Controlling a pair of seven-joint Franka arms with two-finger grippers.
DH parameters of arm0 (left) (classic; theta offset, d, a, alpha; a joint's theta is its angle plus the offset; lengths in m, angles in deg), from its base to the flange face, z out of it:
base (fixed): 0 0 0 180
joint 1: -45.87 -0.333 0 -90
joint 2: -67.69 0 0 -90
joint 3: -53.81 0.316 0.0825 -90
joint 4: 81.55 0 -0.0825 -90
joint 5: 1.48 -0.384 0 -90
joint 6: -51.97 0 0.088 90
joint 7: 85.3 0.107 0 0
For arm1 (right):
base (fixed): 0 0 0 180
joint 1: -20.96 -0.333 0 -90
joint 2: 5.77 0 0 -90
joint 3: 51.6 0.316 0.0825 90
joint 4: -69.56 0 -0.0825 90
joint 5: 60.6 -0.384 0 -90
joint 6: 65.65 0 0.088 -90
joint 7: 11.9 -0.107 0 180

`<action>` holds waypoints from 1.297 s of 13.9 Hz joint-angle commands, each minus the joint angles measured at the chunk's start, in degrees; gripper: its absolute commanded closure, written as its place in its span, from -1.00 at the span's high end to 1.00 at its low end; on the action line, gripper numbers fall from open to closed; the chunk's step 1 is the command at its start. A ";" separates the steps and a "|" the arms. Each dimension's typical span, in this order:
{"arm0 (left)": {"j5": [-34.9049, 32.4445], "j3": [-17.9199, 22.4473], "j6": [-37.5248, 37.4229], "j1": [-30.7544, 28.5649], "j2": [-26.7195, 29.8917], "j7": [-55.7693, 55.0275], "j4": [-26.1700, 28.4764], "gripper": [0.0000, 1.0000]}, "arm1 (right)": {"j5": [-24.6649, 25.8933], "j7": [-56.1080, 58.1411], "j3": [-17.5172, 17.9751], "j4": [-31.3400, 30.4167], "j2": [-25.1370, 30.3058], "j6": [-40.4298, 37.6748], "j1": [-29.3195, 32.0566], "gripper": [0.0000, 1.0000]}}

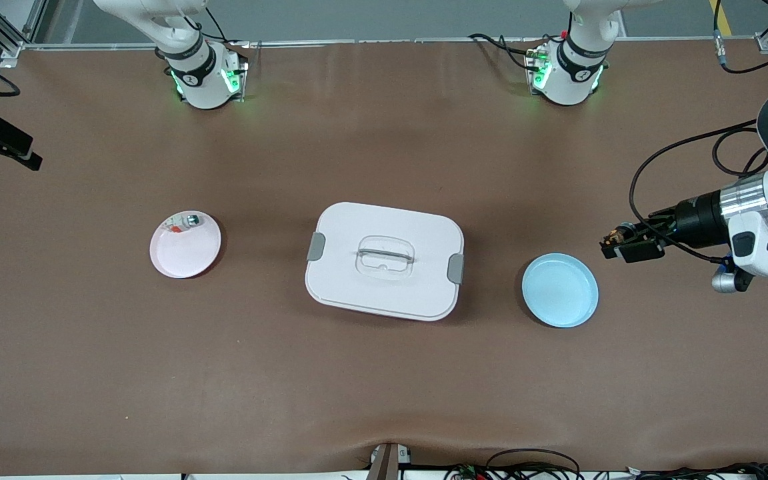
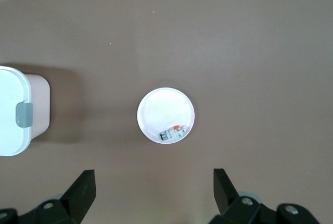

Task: Transfer orange switch to right arm and place
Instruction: 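Lift the orange switch off the blue plate with the left gripper, then carry the switch toward the box handle while the right gripper approaches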

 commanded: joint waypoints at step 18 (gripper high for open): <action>1.66 -11.69 -0.97 -0.08 0.62 -36.99 -6.35 -0.29 | -12.22 -4.79 0.36 -3.19 3.89 -0.21 -0.24 1.00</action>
